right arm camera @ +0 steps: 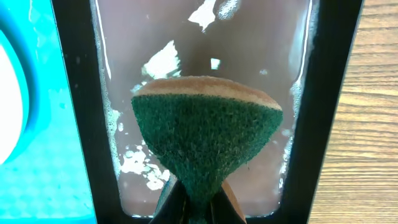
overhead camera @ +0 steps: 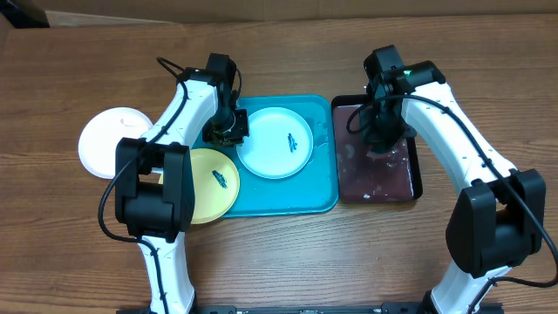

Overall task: Clean dirty plates on tray and stack at the side
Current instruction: 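Keep wiping the sponge over the dark tray surface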

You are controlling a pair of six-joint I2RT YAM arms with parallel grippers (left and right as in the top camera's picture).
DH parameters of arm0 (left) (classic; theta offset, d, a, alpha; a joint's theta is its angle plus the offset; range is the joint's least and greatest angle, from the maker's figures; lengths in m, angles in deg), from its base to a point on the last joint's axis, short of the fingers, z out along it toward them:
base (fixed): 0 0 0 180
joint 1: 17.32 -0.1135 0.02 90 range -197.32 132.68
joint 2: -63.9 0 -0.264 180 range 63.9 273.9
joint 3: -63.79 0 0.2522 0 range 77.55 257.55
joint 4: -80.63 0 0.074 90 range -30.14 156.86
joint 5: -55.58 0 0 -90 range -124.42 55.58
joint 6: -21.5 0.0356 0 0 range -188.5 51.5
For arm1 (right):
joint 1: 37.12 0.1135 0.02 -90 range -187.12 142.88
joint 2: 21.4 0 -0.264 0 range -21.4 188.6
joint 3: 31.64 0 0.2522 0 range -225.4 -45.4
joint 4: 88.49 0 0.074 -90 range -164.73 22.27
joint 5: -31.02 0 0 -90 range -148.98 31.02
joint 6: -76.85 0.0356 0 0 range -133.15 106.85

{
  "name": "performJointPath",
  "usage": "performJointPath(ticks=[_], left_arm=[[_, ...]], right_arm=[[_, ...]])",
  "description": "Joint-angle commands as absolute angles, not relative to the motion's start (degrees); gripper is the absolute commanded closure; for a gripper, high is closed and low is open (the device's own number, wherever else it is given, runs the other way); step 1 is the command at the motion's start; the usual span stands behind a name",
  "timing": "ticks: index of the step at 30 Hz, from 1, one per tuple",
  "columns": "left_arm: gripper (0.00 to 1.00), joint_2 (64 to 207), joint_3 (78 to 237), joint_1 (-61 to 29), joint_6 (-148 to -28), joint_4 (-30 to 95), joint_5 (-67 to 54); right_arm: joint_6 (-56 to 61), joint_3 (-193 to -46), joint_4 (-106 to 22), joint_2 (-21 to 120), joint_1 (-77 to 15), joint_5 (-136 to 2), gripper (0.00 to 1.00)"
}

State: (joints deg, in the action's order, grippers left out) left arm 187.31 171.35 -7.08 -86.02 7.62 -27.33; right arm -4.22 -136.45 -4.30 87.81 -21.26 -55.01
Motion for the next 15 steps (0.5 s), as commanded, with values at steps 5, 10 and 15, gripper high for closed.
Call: performJointPath(ticks=[5,10,15], left_arm=[[0.89,187.90,172.53,-7.08,-86.30,7.49,-26.50],[0.90,187.97,172.44,-6.86,-86.30,7.31,-26.47],[0.96,187.97,172.42,-6.40,-86.30,7.40,-26.50]], right_arm=[[-4.59,-137.23,-4.47,86.08,-20.93,-55.67,0.96],[-4.55,-135.18,-6.11,86.08,-20.93,-55.64,0.96],[-4.59,-130.28,-11.03,86.08,-20.93,-55.64,0.96]])
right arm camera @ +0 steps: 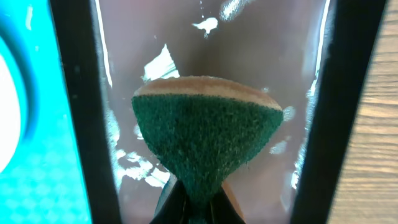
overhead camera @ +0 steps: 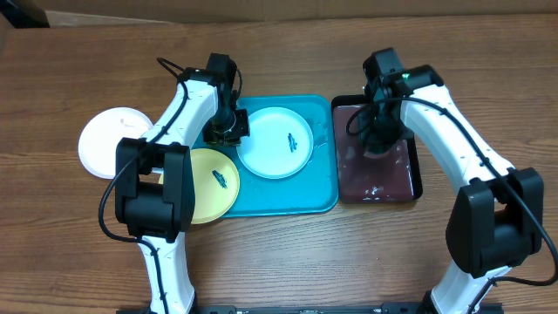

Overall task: Clean dirty plates on tray and stack at the side
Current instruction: 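Keep wiping the sponge over the dark tray surface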

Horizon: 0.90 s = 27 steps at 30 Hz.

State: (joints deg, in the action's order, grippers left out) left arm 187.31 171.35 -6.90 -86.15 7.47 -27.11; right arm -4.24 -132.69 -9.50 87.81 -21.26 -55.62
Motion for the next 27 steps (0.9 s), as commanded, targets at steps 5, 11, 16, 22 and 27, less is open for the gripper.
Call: performJointPath(ticks=[5,11,16,22,27], left_arm=[[0.96,187.97,172.42,-6.38,-86.30,7.51,-26.47],[0.96,187.97,172.42,-6.36,-86.30,7.58,-26.50],[0.96,187.97,172.42,-6.36,-86.61,7.77,-26.50],[0.92,187.97,172.42,-6.38,-86.58,8.47,-26.47],[0.91,187.97,172.42,-6.38,-86.58,8.52,-26.50]], right_arm=[[-4.59,-128.16,-14.40,86.08,-20.95,-55.64,0.88],[-4.57,-128.16,-14.55,86.08,-20.93,-55.64,0.96],[-4.57,-128.16,-13.81,86.08,-20.93,-55.64,0.96],[-4.53,-127.40,-14.09,86.08,-20.95,-55.62,0.54],[-2.54,-121.30,-20.76,86.08,-20.93,-55.67,0.41]])
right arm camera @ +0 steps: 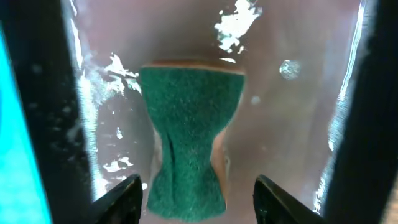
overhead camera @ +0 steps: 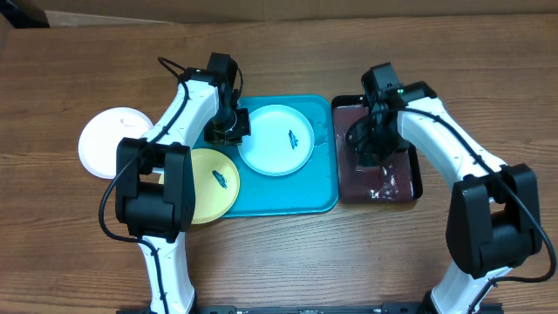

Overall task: Clean dirty plates on tray and stack at the side
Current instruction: 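Keep wiping the sponge over the dark tray surface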

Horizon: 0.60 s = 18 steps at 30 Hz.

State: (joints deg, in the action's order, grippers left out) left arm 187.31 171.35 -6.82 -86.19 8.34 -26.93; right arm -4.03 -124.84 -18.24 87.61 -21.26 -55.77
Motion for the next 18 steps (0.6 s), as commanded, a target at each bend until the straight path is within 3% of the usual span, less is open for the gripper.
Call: performJointPath(ticks=[1,10,18], left_arm=[[0.91,187.97,172.42,-6.38,-86.58,8.52,-26.47],[0.91,187.97,172.42,-6.38,-86.58,8.45,-26.47],[0.91,187.97,172.42,-6.38,-86.56,8.41,-26.50]], right_arm=[[-2.41,-120.25,-22.07,86.08,-20.93,-55.67,0.42],[-2.43,-114.63,-31.62,86.08,-20.93,-58.00,0.47],[-2.43,-120.14,-26.27,86.06,-20.95,-57.98,0.46]])
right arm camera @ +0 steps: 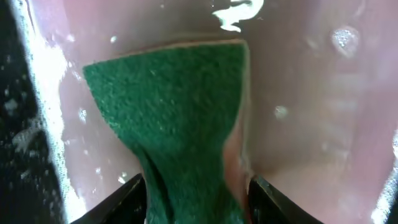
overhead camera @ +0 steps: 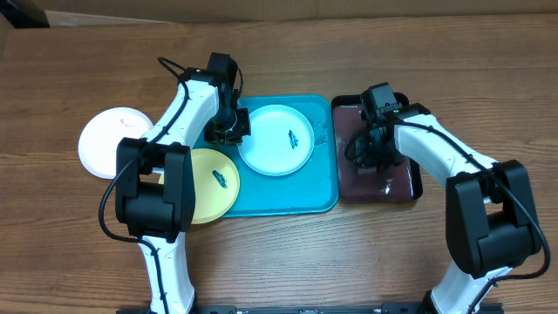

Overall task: Clean dirty plates on tray and stack at the side
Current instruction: 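Keep wiping the sponge over the dark tray surface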

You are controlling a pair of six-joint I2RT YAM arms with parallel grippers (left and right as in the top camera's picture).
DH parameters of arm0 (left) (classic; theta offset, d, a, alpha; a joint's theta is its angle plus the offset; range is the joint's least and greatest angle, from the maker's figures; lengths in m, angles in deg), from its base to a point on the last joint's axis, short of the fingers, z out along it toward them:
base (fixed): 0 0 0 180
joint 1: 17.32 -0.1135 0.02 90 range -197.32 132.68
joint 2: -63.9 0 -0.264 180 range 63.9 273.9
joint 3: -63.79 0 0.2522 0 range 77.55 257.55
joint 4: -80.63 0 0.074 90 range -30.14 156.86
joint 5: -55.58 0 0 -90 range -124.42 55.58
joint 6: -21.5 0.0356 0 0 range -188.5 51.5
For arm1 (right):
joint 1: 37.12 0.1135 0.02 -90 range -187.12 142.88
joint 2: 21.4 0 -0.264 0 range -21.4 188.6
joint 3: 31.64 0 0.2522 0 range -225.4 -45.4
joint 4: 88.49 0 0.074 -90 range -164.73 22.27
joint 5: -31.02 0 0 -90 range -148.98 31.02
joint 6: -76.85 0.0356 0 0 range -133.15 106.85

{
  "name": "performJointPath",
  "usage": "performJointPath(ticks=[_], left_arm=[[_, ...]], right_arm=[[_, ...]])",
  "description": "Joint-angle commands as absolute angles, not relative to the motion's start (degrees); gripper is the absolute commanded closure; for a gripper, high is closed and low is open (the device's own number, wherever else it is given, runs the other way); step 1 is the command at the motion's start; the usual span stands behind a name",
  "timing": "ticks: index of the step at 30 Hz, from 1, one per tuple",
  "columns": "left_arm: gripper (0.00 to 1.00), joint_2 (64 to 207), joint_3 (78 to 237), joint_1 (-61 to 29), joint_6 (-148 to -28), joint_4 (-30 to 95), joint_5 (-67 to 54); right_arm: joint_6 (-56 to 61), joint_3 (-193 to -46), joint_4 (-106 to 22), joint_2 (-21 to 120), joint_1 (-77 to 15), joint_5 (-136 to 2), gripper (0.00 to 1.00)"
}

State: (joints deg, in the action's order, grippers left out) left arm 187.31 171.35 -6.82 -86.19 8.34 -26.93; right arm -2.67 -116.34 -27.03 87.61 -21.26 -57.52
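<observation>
A green sponge lies in the brownish soapy water of the black tub. My right gripper is low in the tub, open, one finger on each side of the sponge's pinched waist. The overhead view shows the right gripper covering the sponge. A white plate with a dark smear lies on the teal tray. The yellow plate, also smeared, overlaps the tray's left edge. My left gripper sits at the white plate's left rim; its fingers cannot be made out.
Another white plate lies on the wooden table at the far left. The black tub stands right against the tray's right side. Foam patches float on the water near the tub's walls.
My right gripper has come down closer over the sponge, which now fills the gap between its open fingers. The left arm and the plates have not moved.
At the two oldest moments my right gripper was shut on the sponge over the tub's water. Then it stood open with the sponge lying loose in the water. Now it is lower, its fingers around the sponge. The left gripper stayed at the white plate throughout.
</observation>
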Motion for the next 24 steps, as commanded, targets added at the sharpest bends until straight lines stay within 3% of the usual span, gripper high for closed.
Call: performJointPath(ticks=[1,15,18,24], left_arm=[[0.91,187.97,172.42,-6.36,-86.56,8.43,-26.47],[0.91,187.97,172.42,-6.36,-86.56,8.43,-26.47],[0.91,187.97,172.42,-6.38,-86.58,8.41,-26.47],[0.91,187.97,172.42,-6.38,-86.56,8.41,-26.47]], right_arm=[[-2.41,-120.73,-26.00,86.06,-20.95,-58.00,0.46],[-2.41,-115.92,-31.21,86.08,-20.93,-58.73,0.47],[-2.43,-115.83,-31.23,86.08,-20.93,-58.86,0.53],[-2.43,-115.83,-30.94,86.08,-20.93,-58.88,0.79]])
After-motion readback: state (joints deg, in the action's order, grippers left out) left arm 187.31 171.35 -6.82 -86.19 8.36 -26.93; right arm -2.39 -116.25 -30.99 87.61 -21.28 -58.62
